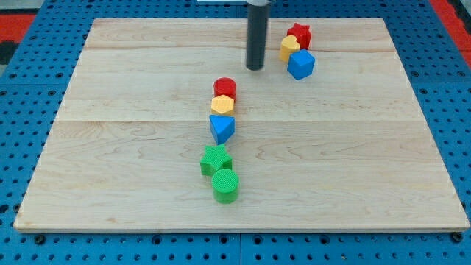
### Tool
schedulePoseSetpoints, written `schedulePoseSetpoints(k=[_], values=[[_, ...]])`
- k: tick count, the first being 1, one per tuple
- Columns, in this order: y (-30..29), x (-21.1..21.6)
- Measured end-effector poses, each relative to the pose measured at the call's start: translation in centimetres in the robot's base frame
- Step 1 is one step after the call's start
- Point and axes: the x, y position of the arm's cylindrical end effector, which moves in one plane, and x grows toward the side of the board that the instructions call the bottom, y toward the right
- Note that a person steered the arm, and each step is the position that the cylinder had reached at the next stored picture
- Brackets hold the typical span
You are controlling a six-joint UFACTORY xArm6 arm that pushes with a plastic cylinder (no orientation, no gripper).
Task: Place the red star yellow heart and the blue cube in a vertical line
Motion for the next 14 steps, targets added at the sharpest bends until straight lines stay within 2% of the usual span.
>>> schedulePoseSetpoints(k=[1, 4, 6, 7, 8, 9, 14], values=[[-0.6, -4.1], [5.4, -4.3], [5.1, -4.0], [2.7, -1.5], [5.7, 3.8], [7.3, 5.6], [8.3, 5.2]])
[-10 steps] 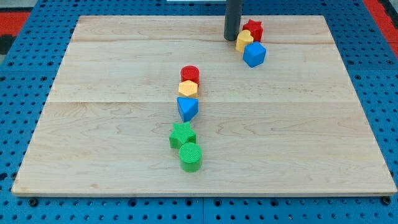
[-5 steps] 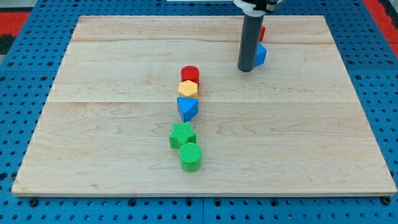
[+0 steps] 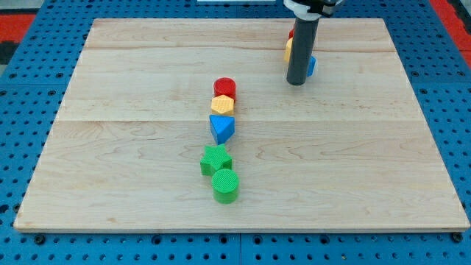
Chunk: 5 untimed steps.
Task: Place the red star yellow heart and the blue cube in a vertical line
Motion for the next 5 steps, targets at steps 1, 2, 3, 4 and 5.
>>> schedulePoseSetpoints(k=[1, 2, 3, 4, 5], values=[[-0.1, -0.8], [-1.1, -2.4], [-6.2, -2.8], [-10.1, -4.6], [-10.1, -7.7]])
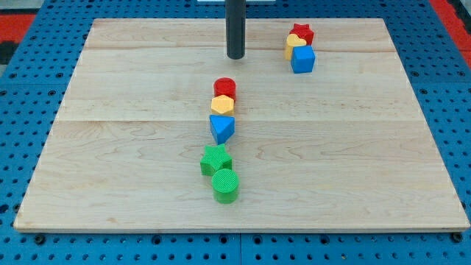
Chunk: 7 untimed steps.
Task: Place the red star yellow heart and the blue cube in a vertical line
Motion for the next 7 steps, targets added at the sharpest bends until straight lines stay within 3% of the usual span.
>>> schedulePoseSetpoints(k=[3, 5, 7], values=[[9.0, -0.9], [9.3, -1.4], [5.8, -6.2]])
